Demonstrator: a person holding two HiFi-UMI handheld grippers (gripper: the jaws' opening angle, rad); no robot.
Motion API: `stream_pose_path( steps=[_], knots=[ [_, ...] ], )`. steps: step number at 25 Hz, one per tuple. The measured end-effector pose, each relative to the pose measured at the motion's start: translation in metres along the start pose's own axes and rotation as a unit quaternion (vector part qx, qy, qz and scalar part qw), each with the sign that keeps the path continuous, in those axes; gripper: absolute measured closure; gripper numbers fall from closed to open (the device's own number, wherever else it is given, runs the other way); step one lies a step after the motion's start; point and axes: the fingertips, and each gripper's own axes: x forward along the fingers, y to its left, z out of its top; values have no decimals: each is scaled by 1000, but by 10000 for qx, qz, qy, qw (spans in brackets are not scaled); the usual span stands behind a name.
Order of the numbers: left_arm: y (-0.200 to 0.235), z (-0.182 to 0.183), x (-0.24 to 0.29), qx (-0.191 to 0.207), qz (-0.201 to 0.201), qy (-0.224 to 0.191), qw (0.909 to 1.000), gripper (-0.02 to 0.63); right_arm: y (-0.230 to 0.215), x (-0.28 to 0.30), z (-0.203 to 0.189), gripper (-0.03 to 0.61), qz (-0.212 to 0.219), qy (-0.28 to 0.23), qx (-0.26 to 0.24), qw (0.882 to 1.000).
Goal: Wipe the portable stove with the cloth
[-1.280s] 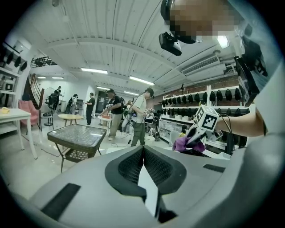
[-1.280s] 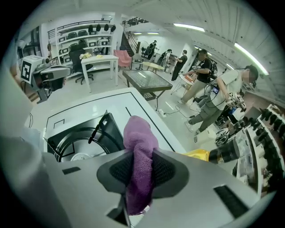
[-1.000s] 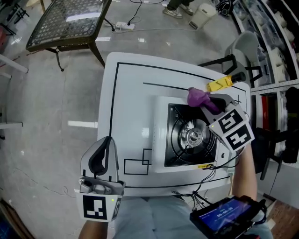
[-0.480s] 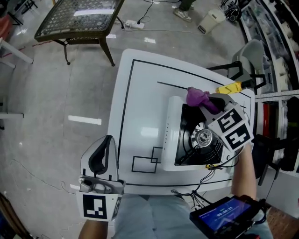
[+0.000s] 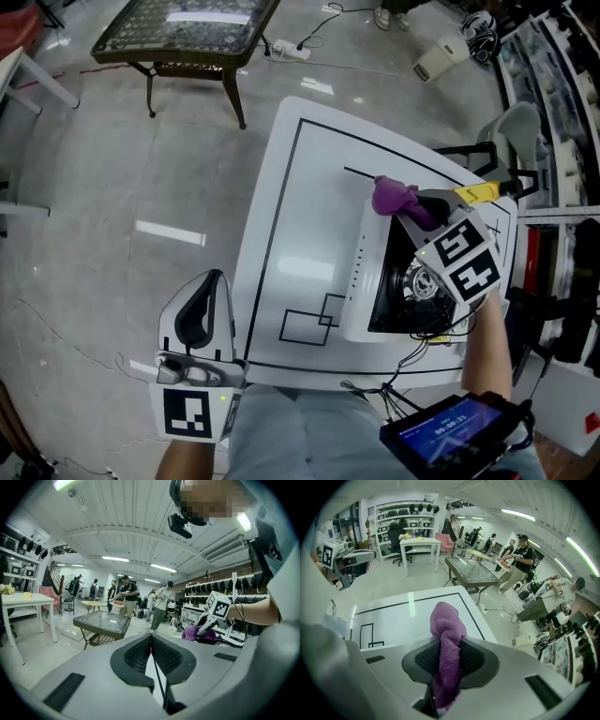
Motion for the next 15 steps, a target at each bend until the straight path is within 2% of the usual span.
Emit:
stream_pose_path(
  steps=[2, 5, 10, 15],
  knots=[
    [4, 9, -2, -2, -10, -212, 9998, 595, 5, 0, 8, 468, 22, -28, -57, 10000],
    [11, 7, -13, -38, 88, -107, 9999, 595, 8, -6, 23, 468, -9, -117, -112, 9999],
    [19, 22, -28, -22, 185, -244, 9995, 595, 5, -26, 47, 468, -169, -284, -213, 9992],
    [23, 20, -35, -18, 284, -183, 9994, 595, 2, -29, 50, 468, -241, -302, -242, 9990]
  ],
)
